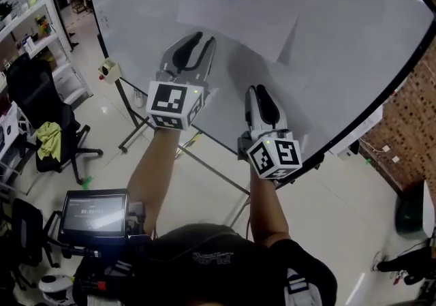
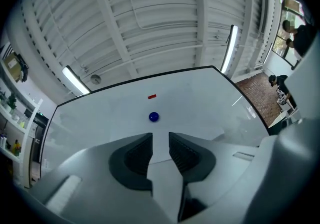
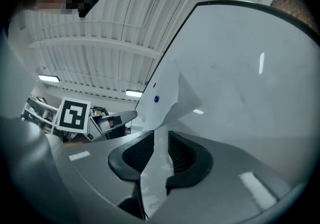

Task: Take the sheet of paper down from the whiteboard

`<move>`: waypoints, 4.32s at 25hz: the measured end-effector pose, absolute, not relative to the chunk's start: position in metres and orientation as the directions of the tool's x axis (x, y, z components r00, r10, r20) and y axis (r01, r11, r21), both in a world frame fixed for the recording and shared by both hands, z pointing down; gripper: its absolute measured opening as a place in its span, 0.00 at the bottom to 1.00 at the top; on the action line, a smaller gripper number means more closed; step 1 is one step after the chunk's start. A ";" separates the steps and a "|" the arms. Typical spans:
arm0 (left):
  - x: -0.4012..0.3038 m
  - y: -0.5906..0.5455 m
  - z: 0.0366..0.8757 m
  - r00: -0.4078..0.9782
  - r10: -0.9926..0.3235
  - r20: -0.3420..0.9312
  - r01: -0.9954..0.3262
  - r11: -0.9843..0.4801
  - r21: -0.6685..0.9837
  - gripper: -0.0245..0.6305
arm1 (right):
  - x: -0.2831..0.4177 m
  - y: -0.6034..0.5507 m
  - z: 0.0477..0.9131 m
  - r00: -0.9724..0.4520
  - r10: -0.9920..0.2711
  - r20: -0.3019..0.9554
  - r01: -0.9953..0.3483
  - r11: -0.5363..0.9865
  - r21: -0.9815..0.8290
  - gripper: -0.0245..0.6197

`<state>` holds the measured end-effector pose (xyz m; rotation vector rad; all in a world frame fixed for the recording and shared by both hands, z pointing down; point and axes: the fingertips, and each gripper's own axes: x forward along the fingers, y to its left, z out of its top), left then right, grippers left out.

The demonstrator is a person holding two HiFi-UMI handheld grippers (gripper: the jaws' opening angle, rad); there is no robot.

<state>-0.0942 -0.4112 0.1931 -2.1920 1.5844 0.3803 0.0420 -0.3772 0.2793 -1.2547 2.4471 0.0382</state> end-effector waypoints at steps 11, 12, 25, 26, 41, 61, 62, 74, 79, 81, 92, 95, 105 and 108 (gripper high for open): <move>-0.099 -0.469 0.131 0.368 -0.821 -0.437 -0.927 -0.289 -0.237 0.30 | 0.027 -0.402 0.213 -0.508 -0.726 -0.463 -0.750 0.638 -0.177 0.35; -0.095 -0.470 0.128 0.373 -0.819 -0.436 -0.926 -0.295 -0.237 0.30 | 0.030 -0.401 0.213 -0.499 -0.732 -0.464 -0.756 0.629 -0.180 0.35; -0.042 -0.460 0.107 0.461 -0.750 -0.473 -0.887 -0.381 -0.261 0.26 | 0.073 -0.392 0.196 -0.421 -0.757 -0.500 -0.802 0.568 -0.183 0.36; -0.042 -0.461 0.107 0.463 -0.750 -0.473 -0.886 -0.382 -0.262 0.25 | 0.072 -0.395 0.195 -0.423 -0.755 -0.501 -0.801 0.570 -0.183 0.36; -0.055 -0.460 0.095 0.486 -0.740 -0.466 -0.874 -0.397 -0.280 0.23 | 0.055 -0.387 0.161 -0.359 -0.759 -0.544 -0.845 0.511 -0.156 0.06; -0.082 -0.446 0.137 0.485 -0.748 -0.454 -0.874 -0.435 -0.217 0.22 | 0.043 -0.379 0.208 -0.385 -0.787 -0.482 -0.844 0.512 -0.161 0.06; -0.085 -0.447 0.145 0.481 -0.755 -0.446 -0.876 -0.436 -0.206 0.22 | 0.044 -0.381 0.215 -0.385 -0.796 -0.467 -0.846 0.506 -0.166 0.06; -0.135 -0.437 0.286 0.459 -0.848 -0.264 -0.883 -0.468 -0.032 0.22 | 0.030 -0.357 0.329 -0.367 -0.906 -0.210 -0.911 0.396 -0.116 0.06; -0.164 -0.411 0.335 0.427 -0.882 -0.200 -0.893 -0.446 0.059 0.22 | 0.025 -0.336 0.370 -0.341 -0.936 -0.091 -0.936 0.347 -0.061 0.06; -0.164 -0.397 0.347 0.416 -0.891 -0.181 -0.899 -0.433 0.066 0.22 | 0.035 -0.325 0.386 -0.329 -0.943 -0.059 -0.941 0.332 -0.068 0.06; -0.114 -0.279 0.417 0.411 -0.910 -0.055 -0.907 -0.414 0.070 0.22 | 0.061 -0.217 0.442 -0.346 -0.937 0.054 -0.937 0.348 0.030 0.06; -0.097 -0.241 0.431 0.408 -0.912 -0.037 -0.911 -0.409 0.050 0.22 | 0.066 -0.186 0.452 -0.368 -0.928 0.059 -0.928 0.370 0.048 0.06; -0.119 -0.223 0.448 0.336 -0.942 -0.018 -0.942 -0.337 0.010 0.22 | 0.050 -0.185 0.448 -0.403 -0.915 0.015 -0.913 0.403 0.059 0.06; -0.133 -0.221 0.440 0.304 -0.952 -0.026 -0.953 -0.304 0.013 0.22 | 0.043 -0.184 0.444 -0.410 -0.912 0.009 -0.910 0.409 0.072 0.06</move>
